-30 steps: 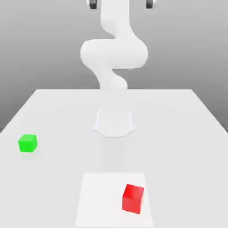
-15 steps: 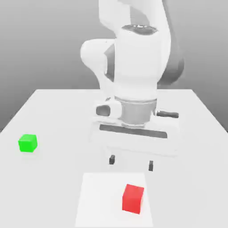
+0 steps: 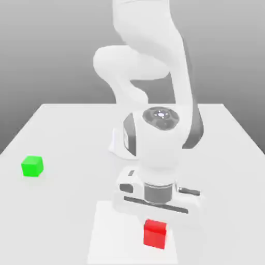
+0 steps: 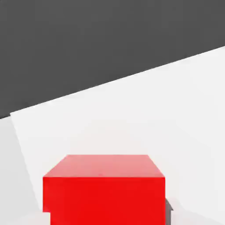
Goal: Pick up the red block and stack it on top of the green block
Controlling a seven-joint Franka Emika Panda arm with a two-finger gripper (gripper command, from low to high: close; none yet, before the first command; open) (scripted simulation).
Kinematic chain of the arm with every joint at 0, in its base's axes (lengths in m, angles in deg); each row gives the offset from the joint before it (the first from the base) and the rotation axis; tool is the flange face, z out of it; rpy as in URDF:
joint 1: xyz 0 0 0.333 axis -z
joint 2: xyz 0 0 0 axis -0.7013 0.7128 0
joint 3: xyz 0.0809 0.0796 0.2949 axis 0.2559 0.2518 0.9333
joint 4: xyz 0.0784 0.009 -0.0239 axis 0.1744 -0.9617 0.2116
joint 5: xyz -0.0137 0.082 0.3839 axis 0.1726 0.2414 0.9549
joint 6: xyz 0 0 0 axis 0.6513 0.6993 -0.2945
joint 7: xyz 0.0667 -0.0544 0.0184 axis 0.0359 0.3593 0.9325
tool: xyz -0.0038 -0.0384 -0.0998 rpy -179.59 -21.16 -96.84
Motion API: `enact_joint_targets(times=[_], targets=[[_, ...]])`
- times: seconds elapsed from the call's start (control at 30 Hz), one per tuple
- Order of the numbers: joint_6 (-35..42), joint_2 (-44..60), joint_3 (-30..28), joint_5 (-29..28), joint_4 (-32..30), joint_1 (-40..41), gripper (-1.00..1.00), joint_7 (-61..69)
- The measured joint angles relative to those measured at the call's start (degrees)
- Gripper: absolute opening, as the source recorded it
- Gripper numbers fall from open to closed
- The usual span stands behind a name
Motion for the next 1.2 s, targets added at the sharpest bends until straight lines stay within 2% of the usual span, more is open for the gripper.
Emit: enact_joint_targets(times=[0.17,0.63,0.87,0.97,1.1,1.13,1.2], targets=[[7.3,-9.0,1.3,4.0,-1.6,2.0,-1.0,3.0],[10.6,-20.2,-15.5,1.8,-9.4,32.4,-1.0,0.3],[12.0,-25.9,-25.2,0.1,-13.4,44.5,-1.0,-1.5],[8.4,-22.8,-27.3,2.1,-13.9,45.7,-1.0,-0.2],[0.8,-14.6,-26.6,10.3,-13.7,44.8,-1.0,5.6],[-0.7,-12.8,-25.7,12.6,-13.6,45.2,1.0,7.2],[-0.7,-12.8,-25.7,12.6,-13.6,45.2,1.0,7.2]])
